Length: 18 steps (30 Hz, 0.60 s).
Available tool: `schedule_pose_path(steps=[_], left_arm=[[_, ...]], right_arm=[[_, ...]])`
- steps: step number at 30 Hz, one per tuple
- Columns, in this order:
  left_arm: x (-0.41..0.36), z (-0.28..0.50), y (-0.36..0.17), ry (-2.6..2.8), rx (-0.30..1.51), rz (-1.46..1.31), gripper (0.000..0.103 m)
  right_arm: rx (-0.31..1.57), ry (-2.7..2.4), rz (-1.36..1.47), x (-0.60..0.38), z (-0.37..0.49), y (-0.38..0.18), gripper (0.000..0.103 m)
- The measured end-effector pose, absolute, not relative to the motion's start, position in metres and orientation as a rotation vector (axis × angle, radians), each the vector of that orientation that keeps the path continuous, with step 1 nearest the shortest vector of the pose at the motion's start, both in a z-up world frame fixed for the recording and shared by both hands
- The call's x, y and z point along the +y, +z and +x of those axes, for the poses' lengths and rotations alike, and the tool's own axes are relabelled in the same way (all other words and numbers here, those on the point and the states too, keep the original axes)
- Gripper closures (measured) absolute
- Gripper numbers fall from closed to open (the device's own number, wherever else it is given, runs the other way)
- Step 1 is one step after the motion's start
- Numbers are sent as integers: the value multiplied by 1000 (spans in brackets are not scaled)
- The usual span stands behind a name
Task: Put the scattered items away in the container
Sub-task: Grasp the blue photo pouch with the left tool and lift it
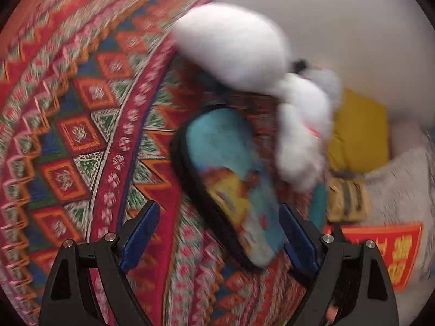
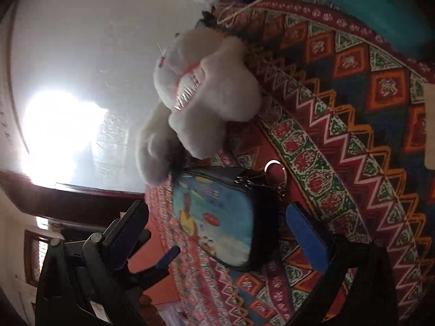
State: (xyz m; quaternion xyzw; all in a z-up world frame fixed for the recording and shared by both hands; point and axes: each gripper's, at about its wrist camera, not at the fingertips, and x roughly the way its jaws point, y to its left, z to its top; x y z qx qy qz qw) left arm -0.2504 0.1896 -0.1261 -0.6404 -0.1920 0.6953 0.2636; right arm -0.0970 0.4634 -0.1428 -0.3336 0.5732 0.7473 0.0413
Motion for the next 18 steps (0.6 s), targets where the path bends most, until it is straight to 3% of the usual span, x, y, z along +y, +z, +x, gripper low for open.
schedule_pose_path(steps=[3,6,8,9,10,11,12,13,18], left_arm=[[202,-272,-139,1907,-614,-1729,8],[225,-287,-136,1936,-638,-1644,0],[241,-286,-137,1997,-549,-1628,1],[247,-279,-132,2048,-484,-1597,6],[251,-271,-128,2098,-414,-1593,19],[250,-264,-126,2109,-402,-1582,41],[243,-257,-124,2054,-469,-1580,55],[234,-251,-124,1989,-543,-1599,59],[192,-201,-94,2037,-539,-1575,62]], right_arm=[[1844,2248,-1103,446,-109,-163,1],[1692,2307,-1104,430,-120,-157,0],[1650,2335,-1096,426,-123,-155,3],[1626,2335,-1080,427,-122,-154,22],[1615,2324,-1074,430,-119,-156,61],[1696,2314,-1060,434,-117,-162,73],[1827,2270,-1044,438,-113,-171,75],[1888,2244,-1020,437,-106,-174,76],[1886,2338,-968,408,-76,-143,76]])
